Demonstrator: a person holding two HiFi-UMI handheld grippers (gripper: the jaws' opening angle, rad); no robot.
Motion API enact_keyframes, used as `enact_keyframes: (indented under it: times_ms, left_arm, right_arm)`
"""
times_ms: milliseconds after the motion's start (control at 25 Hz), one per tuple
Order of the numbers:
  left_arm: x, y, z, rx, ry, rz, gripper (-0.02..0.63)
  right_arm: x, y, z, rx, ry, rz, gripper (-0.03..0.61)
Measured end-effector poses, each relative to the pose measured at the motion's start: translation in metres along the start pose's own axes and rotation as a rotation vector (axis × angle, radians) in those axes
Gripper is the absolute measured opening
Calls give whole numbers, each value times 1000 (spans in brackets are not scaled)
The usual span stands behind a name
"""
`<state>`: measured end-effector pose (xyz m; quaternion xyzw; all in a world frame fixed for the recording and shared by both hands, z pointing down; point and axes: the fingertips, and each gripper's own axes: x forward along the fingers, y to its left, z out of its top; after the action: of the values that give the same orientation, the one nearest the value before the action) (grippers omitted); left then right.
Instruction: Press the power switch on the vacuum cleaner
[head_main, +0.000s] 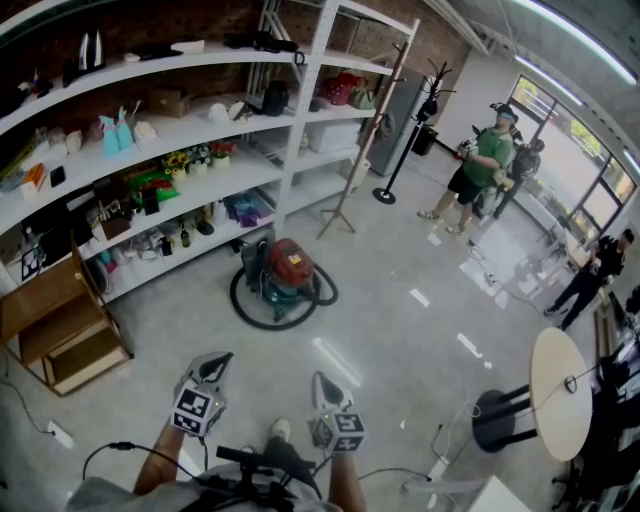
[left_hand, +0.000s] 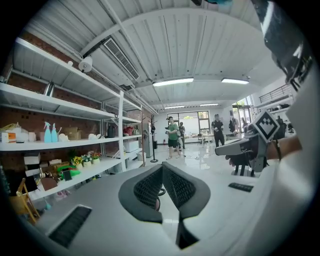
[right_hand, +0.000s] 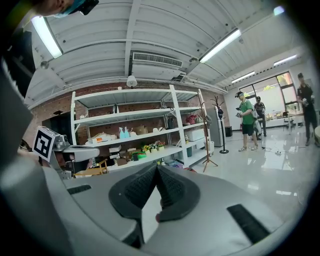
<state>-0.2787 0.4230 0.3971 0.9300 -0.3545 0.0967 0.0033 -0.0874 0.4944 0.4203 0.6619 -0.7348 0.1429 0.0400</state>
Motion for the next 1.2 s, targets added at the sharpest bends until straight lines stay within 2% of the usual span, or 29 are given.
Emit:
enact_keyframes:
  times_ms: [200,600,840,1200]
  left_arm:
    - [26,2,2,-3,0,1,6]
    - [102,13,19,0,6,-1,6]
    - [144,18,29,1,8,2,6]
    - [196,19,35,6,26,20,6]
  right_arm:
    - [15,-16,7,12,-4,-1,12]
    - [66,-77,24,8,8,-12,12]
    - [95,-100,46,27,-3,5,12]
    - [131,-143,50,45,10,37,12]
